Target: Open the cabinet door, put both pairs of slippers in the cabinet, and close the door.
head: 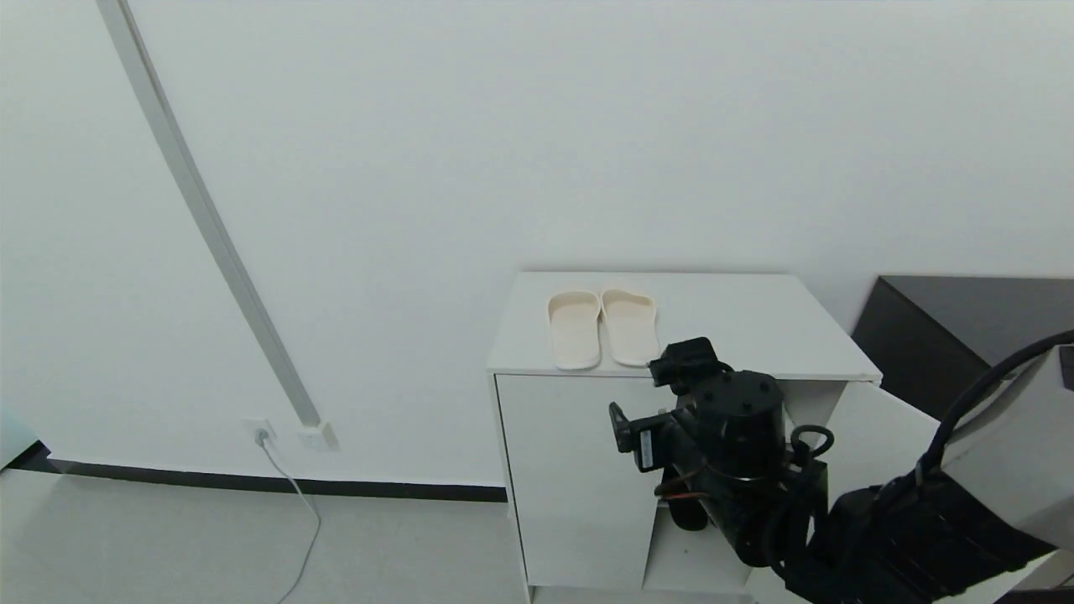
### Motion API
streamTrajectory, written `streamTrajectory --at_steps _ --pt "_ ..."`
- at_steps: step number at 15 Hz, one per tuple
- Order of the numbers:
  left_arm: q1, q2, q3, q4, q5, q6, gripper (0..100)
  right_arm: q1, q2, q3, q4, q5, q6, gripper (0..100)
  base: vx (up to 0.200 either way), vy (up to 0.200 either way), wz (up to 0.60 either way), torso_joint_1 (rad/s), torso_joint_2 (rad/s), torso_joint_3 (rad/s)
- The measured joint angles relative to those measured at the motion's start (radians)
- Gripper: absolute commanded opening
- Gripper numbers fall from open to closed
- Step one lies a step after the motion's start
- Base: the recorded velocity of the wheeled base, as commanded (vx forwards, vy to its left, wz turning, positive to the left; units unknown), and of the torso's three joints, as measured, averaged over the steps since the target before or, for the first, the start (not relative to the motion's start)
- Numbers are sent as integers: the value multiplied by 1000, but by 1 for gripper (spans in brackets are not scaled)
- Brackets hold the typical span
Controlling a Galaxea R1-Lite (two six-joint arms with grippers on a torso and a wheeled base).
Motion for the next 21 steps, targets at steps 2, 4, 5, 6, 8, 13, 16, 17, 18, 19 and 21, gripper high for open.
streamTrajectory --at_steps 2,4,5,6,8,13,16,17,18,19,21 --pt "0 0 0 0 0 0 0 3 0 -138 173 1 65 100 0 0 0 33 -69 -31" --pt "0 0 0 0 0 0 0 4 1 -276 364 2 150 100 0 0 0 0 0 0" --pt "-1 0 0 0 0 0 0 6 6 -330 441 3 195 100 0 0 0 0 0 0" --pt "-1 0 0 0 0 0 0 7 13 -359 457 3 208 100 0 0 0 0 0 0" --pt "0 0 0 0 0 0 0 7 25 -381 461 3 211 100 200 0 0 5 0 -2" --pt "0 0 0 0 0 0 0 14 54 -390 457 0 213 100 200 0 0 0 -3 4" --pt "-1 0 0 0 0 0 0 12 77 -391 449 -2 212 100 200 0 0 9 2 1" --pt "0 0 0 0 0 0 0 15 84 -391 446 -4 212 100 200 0 0 2 7 2" --pt "0 0 0 0 0 0 0 14 88 -392 444 -4 212 100 200 0 0 -2 2 2" --pt "-1 0 0 1 1 0 0 14 95 -392 444 -4 212 100 200 0 0 2 7 2" --pt "0 0 0 1 0 0 0 13 115 -394 434 -4 212 100 100 0 0 1 4 6"
